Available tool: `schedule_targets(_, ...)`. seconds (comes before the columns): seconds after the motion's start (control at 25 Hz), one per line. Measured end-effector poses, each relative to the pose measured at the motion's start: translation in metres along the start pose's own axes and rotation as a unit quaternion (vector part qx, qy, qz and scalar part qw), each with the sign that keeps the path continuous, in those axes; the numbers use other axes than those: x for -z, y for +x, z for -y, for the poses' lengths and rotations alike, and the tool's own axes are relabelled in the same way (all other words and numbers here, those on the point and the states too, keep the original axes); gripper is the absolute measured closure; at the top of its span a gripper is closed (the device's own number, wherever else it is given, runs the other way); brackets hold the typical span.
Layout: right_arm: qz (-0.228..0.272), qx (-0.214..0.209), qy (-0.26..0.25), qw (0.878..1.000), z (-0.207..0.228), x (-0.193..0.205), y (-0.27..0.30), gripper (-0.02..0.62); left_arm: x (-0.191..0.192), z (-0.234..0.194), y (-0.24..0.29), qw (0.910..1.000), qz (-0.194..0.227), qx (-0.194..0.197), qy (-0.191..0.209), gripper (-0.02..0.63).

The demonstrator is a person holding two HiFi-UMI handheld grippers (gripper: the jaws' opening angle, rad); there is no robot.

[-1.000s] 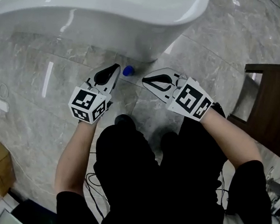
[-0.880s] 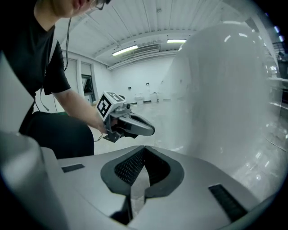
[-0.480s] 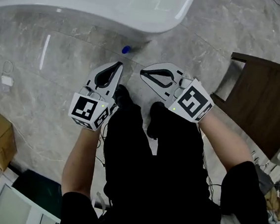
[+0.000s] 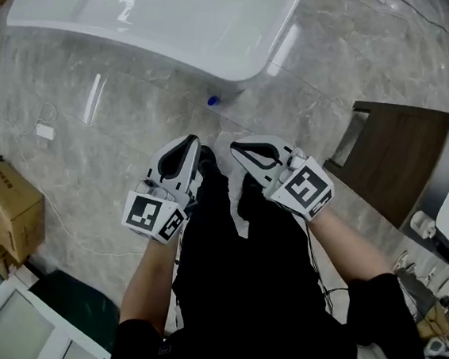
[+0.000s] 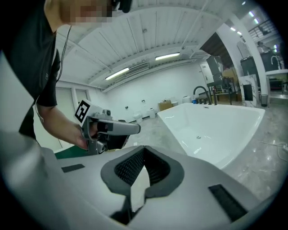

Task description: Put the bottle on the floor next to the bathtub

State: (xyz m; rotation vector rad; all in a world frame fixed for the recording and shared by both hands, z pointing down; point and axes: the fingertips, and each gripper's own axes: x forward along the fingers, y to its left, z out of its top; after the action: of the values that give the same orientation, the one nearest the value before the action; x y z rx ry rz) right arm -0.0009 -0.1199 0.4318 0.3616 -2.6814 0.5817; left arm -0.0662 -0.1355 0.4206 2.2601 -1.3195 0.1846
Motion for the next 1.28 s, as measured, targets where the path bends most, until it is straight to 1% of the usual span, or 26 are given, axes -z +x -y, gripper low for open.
schedule_targets(0.08, 0.015, 0.002, 0.029, 0.999, -0.021, -0.018, -0.019, 0.568, -0.012, 0.025, -0.019, 0.9999, -0.011, 0.009, 0.009, 0.588)
schedule_targets(0.12, 0.021, -0.001, 0.035, 0.999, -0.033, -0.026, -0.029, 0.568, -0.016, 0.038, -0.028, 0.9997, -0.017, 0.014, 0.012, 0.588)
schedule_targets(0.24, 0.034, -0.008, 0.035, 0.999, -0.067, -0.045, -0.058, 0.568, -0.032, 0.072, -0.053, 0.9993, -0.026, 0.021, 0.015, 0.586)
schedule_targets(0.36, 0.042, -0.001, 0.049, 0.998, -0.091, -0.059, -0.087, 0.568, -0.050, 0.101, -0.076, 0.9995, -0.021, 0.019, 0.016, 0.588)
schedule_targets(0.52, 0.041, 0.016, 0.040, 0.998, -0.115, -0.082, -0.113, 0.568, -0.083, 0.128, -0.106, 0.9987, -0.009, 0.013, 0.049, 0.588)
schedule_targets(0.6, 0.049, 0.024, 0.025, 0.998, -0.130, -0.096, -0.122, 0.568, -0.094, 0.136, -0.127, 0.9984, -0.011, 0.017, 0.053, 0.588)
schedule_targets(0.72, 0.082, 0.042, -0.005, 0.996, -0.137, -0.129, -0.125, 0.568, -0.119, 0.131, -0.152, 0.9988, 0.006, 0.021, 0.043, 0.588)
schedule_targets(0.8, 0.105, 0.044, -0.010, 0.993, -0.143, -0.154, -0.121, 0.568, -0.139, 0.121, -0.168, 0.9987, 0.024, 0.018, 0.041, 0.588)
schedule_targets(0.92, 0.122, 0.027, -0.016, 0.992, -0.163, -0.187, -0.103, 0.568, -0.170, 0.102, -0.198, 0.9971, 0.045, 0.008, 0.060, 0.588)
schedule_targets(1.04, 0.135, 0.014, -0.037, 0.990, -0.189, -0.220, -0.083, 0.568, -0.195, 0.084, -0.228, 0.9947, 0.064, -0.007, 0.081, 0.588)
schedule_targets(1.16, 0.157, -0.001, -0.062, 0.986, -0.219, -0.252, -0.068, 0.568, -0.215, 0.071, -0.258, 0.9925, 0.083, -0.010, 0.089, 0.588)
schedule_targets(1.28, 0.167, 0.000, -0.086, 0.982, -0.244, -0.273, -0.057, 0.568, -0.231, 0.059, -0.284, 0.9903, 0.101, -0.009, 0.094, 0.588)
